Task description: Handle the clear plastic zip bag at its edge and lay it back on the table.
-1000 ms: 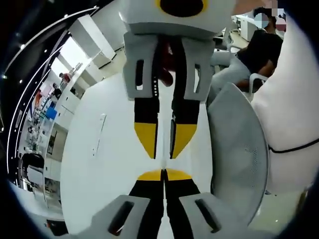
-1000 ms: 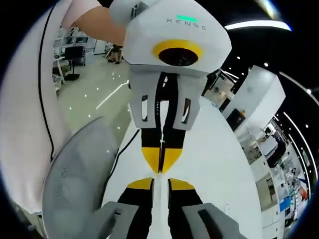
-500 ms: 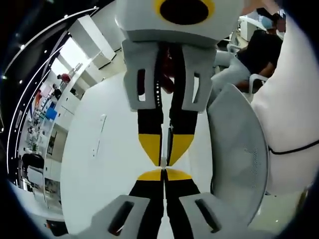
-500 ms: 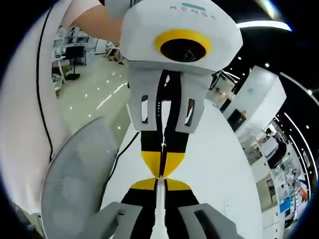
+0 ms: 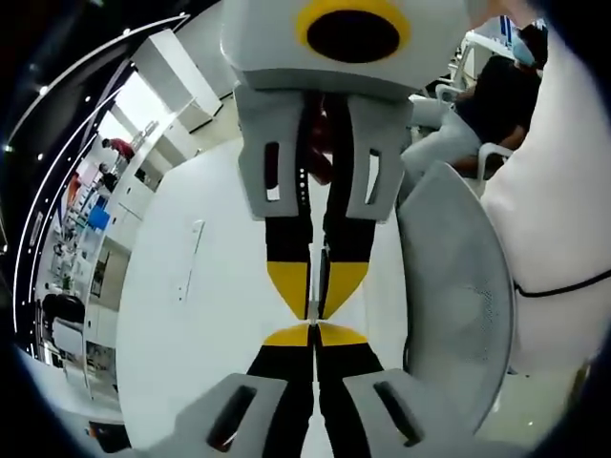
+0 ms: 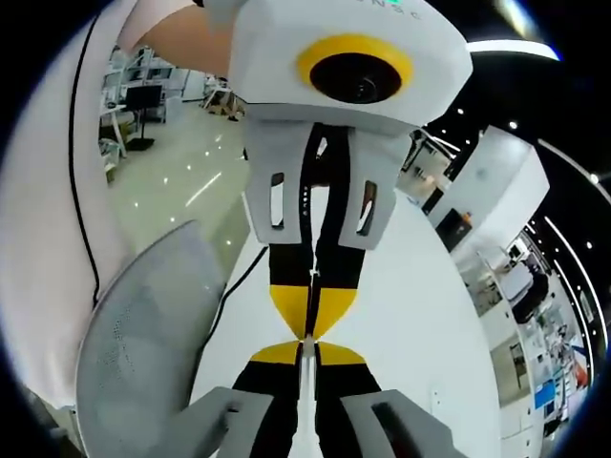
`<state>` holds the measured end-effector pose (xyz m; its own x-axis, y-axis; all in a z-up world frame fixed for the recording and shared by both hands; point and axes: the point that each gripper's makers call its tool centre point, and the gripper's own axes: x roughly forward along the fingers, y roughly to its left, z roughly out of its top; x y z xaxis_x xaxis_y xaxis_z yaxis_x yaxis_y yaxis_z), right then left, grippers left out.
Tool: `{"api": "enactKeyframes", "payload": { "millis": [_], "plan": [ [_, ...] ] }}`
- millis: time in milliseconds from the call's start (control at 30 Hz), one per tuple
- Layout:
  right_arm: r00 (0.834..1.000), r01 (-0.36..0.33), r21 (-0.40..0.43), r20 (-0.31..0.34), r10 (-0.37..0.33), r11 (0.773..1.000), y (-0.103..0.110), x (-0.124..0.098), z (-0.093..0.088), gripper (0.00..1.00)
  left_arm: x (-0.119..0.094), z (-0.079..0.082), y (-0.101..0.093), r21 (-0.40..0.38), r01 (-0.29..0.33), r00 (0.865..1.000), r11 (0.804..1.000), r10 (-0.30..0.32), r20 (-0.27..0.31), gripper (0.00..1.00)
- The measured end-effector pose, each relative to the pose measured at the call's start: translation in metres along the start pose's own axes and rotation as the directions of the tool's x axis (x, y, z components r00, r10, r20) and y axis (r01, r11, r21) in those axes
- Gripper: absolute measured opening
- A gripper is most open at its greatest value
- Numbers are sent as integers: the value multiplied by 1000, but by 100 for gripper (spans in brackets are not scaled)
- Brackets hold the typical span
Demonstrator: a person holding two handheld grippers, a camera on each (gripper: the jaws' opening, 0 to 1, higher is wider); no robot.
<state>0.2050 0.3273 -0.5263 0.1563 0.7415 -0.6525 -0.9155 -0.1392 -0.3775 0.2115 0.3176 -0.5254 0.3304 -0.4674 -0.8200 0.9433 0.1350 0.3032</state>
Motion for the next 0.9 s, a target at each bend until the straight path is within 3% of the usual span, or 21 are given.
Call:
{"api": "enactKeyframes", "payload": {
  "millis": [900],
  "plan": [
    [999,-18,-21,-42,17,1000,3,6,-3,0,1,-2,-4,-1,17,1000,1000,-17,-9,0]
  ]
}}
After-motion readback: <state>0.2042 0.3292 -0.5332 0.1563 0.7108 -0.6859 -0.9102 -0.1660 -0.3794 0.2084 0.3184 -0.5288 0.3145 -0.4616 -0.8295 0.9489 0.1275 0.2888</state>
